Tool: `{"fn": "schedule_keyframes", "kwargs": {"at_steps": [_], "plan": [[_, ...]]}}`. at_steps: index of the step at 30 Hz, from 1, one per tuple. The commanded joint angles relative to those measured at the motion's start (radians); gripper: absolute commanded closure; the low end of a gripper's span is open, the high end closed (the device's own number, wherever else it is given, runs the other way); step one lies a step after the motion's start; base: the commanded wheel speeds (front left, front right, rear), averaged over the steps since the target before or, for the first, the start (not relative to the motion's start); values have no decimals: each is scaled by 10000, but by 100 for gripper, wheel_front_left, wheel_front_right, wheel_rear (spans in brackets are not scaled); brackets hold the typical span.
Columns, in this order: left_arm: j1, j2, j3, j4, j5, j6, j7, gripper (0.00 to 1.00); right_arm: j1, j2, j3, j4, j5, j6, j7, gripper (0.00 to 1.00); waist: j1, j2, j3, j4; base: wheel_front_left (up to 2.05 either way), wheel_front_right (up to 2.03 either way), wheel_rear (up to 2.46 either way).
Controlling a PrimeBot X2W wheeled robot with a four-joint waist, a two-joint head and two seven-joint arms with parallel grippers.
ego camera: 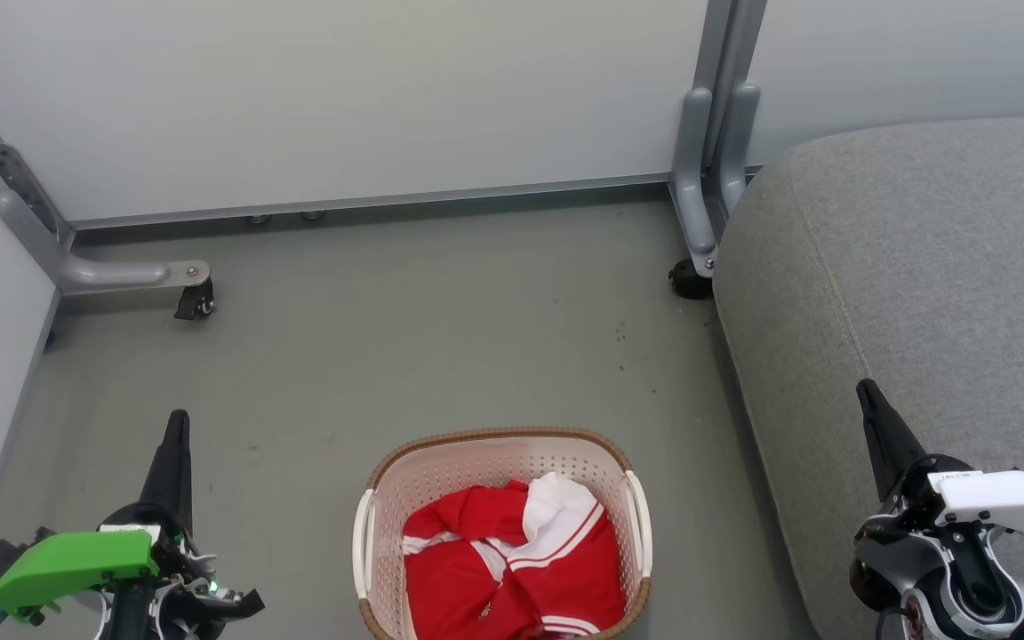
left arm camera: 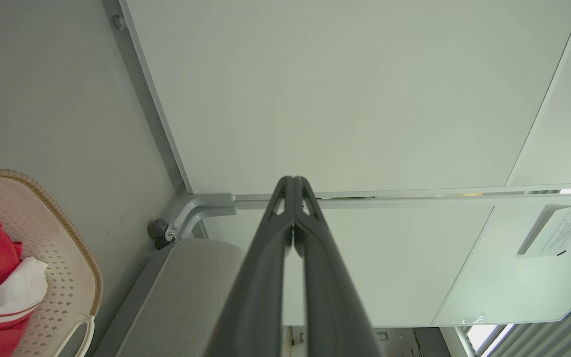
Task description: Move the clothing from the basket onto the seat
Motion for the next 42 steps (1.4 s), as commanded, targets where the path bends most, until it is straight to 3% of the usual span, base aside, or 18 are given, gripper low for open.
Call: {"fn": "schedule_keyframes", "kwargs": {"at_steps": [1, 7, 8, 21, 34, 42], "plan": [[-132, 6, 6, 1, 55, -42, 22, 100, -87, -23, -2, 22, -52, 4, 20, 100, 0, 0, 0, 0, 0, 0, 0], [-132, 6, 6, 1, 55, -42, 22, 100, -87, -23, -2, 22, -52, 4, 20, 100, 0, 0, 0, 0, 0, 0, 0], [0, 0, -1, 0, 1, 0, -1, 0, 0, 0, 1, 0, 0, 0, -1, 0, 0, 0, 0, 0, 0, 0, 0], [375, 11, -400, 82, 584, 7, -468, 0, 319, 26, 472, 165, -494, -1, -459, 0, 0, 0, -5, 8, 0, 0, 0], [667, 5, -582, -588, 4252, 14, -1056, 0, 513, 57, 750, -291, -4250, 0, -1050, 0, 0, 0, -7, 59, 0, 0, 0], [900, -27, -755, -912, 5633, 190, -1377, 0, 755, 48, 1135, -573, -5950, 0, -1370, 0, 0, 0, -35, 90, 0, 0, 0]]}}
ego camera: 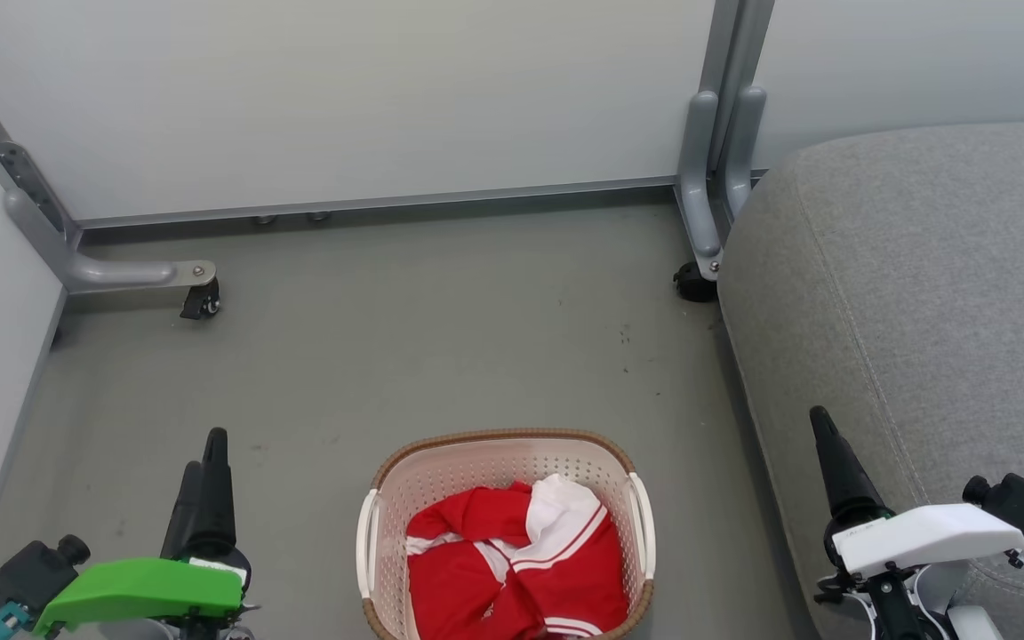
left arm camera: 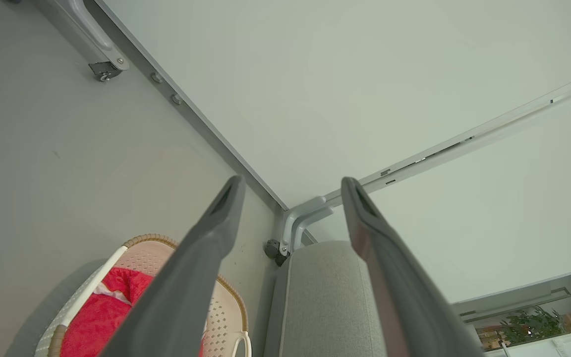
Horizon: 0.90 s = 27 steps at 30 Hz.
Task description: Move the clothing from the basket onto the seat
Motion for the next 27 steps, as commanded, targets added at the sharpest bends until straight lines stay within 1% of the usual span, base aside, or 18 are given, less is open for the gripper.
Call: {"fn": "schedule_keyframes", "kwargs": {"at_steps": [1, 3, 4, 7, 9, 23, 27], "plan": [[-35, 36, -52, -224, 472, 32, -130, 0, -29, -44, 88, -212, -438, 4, -130, 0, 0, 0, -7, 7, 0, 0, 0], [-15, 36, -83, -251, 647, 35, -174, 0, 1, -45, 116, -231, -597, 4, -176, 0, 0, 0, -12, 12, 0, 0, 0], [50, 38, -159, -357, 1223, 43, -311, 0, 80, -50, 253, -274, -1182, 4, -313, 0, 0, 0, -31, 26, 0, 0, 0], [90, 39, -188, -399, 1492, 48, -375, 0, 96, -52, 315, -294, -1429, 5, -376, 0, 0, 0, -41, 31, 0, 0, 0], [141, 41, -240, -467, 1892, 53, -473, 0, 115, -55, 406, -329, -1821, 5, -475, 0, 0, 0, -60, 39, 0, 0, 0], [395, 52, -466, -805, 3668, 101, -908, 0, 313, -69, 781, -479, -3537, 5, -905, 0, 0, 0, -128, 59, 0, 0, 0], [526, 56, -531, -893, 4339, 144, -1052, 0, 356, -73, 894, -521, -4120, 5, -1062, 0, 0, 0, -161, 58, 0, 0, 0]]}}
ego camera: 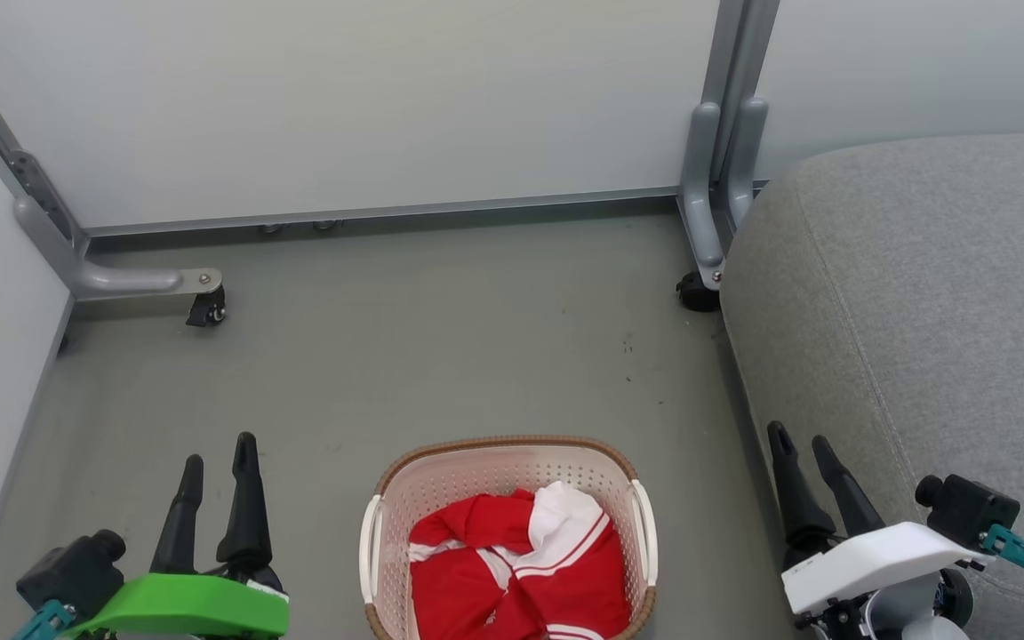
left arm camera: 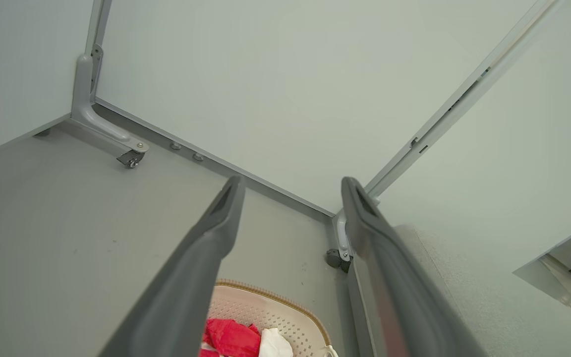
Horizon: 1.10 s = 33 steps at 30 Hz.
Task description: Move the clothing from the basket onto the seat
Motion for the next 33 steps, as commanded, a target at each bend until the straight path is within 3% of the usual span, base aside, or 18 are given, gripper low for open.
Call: {"fn": "schedule_keyframes", "kwargs": {"at_steps": [1, 33], "plan": [[67, 57, -30, -170, 333, 59, -94, 0, -12, -49, 40, -162, -318, 3, -136, 0, 0, 0, -13, 5, 0, 0, 0], [599, 78, -542, -498, 3680, 26, -893, 0, 439, -77, 237, -210, -3295, 4, -922, 0, 0, 0, -230, 85, 0, 0, 0]]}}
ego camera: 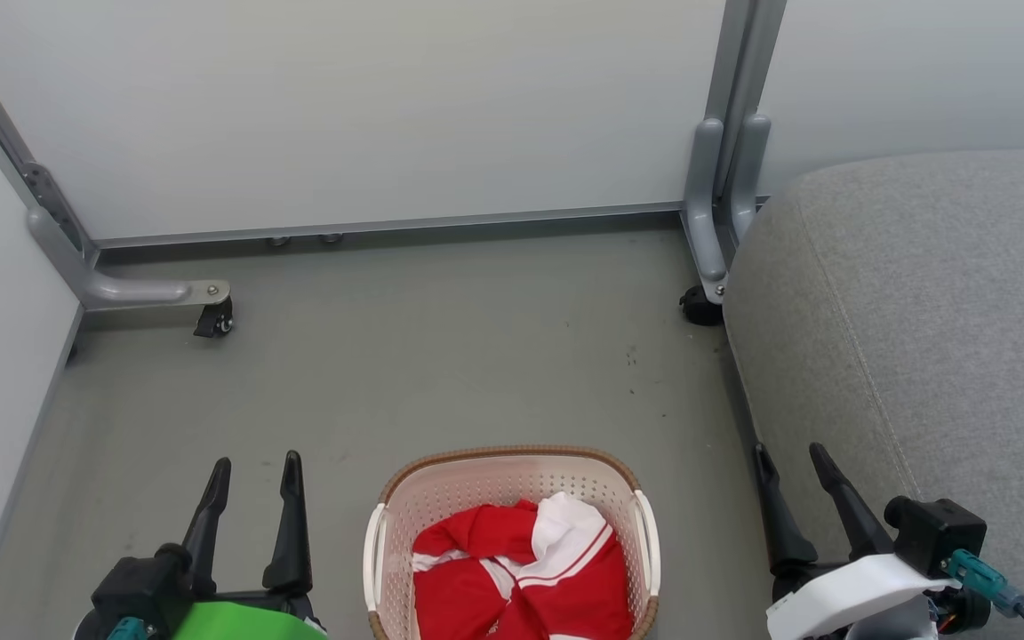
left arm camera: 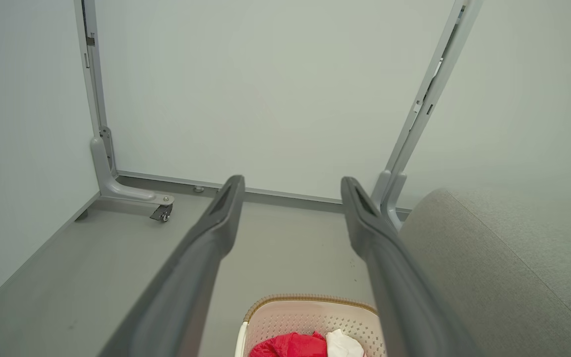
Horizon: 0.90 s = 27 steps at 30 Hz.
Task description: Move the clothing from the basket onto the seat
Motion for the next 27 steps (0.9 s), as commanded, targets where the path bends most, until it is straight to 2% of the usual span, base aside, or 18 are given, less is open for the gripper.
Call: {"fn": "schedule_keyframes", "kwargs": {"at_steps": [1, 27], "plan": [[92, 68, -20, -129, 260, -18, -87, 0, 32, -56, 18, -92, -256, 2, -88, 0, 0, 0, -13, 3, 0, 0, 0], [452, 80, -359, -180, 2467, -65, -599, 0, 259, -70, 39, -44, -1976, 4, -595, 0, 0, 0, -239, 20, 0, 0, 0]]}}
